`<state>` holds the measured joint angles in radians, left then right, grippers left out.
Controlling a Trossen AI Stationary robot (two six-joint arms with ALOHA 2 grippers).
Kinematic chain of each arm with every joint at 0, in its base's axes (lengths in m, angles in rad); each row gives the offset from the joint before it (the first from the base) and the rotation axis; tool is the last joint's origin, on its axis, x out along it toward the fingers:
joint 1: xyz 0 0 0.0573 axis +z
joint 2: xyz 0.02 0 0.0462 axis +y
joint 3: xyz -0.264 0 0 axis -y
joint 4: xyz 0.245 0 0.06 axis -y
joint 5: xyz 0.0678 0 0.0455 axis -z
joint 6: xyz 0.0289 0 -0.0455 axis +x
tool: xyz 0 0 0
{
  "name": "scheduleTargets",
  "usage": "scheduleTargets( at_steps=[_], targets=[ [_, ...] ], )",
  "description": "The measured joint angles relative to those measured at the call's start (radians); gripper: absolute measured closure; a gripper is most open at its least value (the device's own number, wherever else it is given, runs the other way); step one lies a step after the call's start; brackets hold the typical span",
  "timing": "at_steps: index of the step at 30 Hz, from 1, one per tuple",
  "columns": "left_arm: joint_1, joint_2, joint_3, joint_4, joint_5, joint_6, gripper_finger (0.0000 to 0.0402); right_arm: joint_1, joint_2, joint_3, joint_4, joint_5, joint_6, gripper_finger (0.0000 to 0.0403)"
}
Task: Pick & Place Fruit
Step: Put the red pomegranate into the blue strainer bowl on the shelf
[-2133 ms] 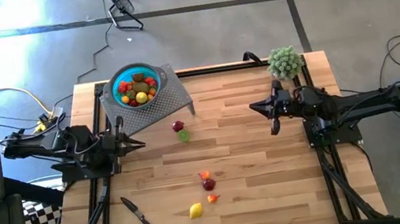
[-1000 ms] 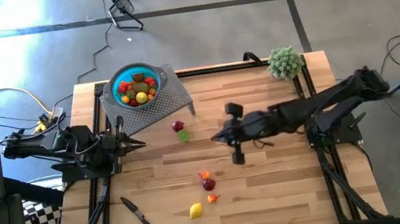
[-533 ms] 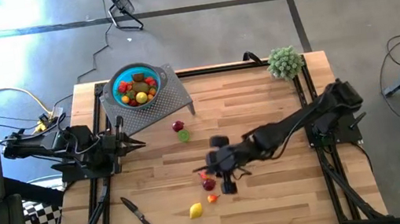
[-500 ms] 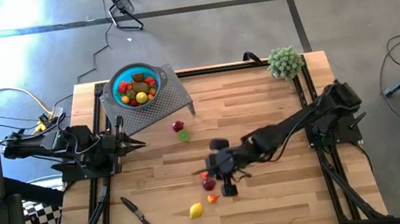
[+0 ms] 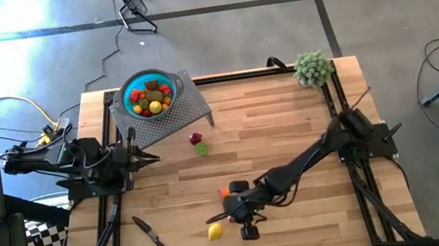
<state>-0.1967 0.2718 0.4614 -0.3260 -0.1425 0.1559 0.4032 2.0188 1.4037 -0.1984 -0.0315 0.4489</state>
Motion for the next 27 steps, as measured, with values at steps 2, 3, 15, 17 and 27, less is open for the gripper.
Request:
scheduleTargets(
  at_steps=[2, 3, 15, 17, 27],
  targets=[
    [0.0, 0.0, 0.0, -0.006, 0.0, -0.014, 0.0382, -0.008, 0.029, 0.0, 0.001, 0.012, 0.02, 0.0401],
    [0.0, 0.0, 0.0, -0.01, 0.0, -0.018, 0.0382, -0.012, 0.042, 0.0, -0.001, 0.03, 0.027, 0.0401],
    [0.0, 0.0, 0.0, -0.021, 0.0, -0.03, 0.0382, -0.026, 0.067, 0.0, -0.031, 0.138, 0.061, 0.0401],
    [0.0, 0.0, 0.0, -0.021, 0.0, -0.029, 0.0382, -0.025, 0.067, 0.0, -0.047, 0.153, 0.081, 0.04],
    [0.0, 0.0, 0.0, -0.021, 0.0, -0.029, 0.0382, -0.036, 0.067, 0.0, -0.089, 0.288, 0.09, 0.04]
  ],
)
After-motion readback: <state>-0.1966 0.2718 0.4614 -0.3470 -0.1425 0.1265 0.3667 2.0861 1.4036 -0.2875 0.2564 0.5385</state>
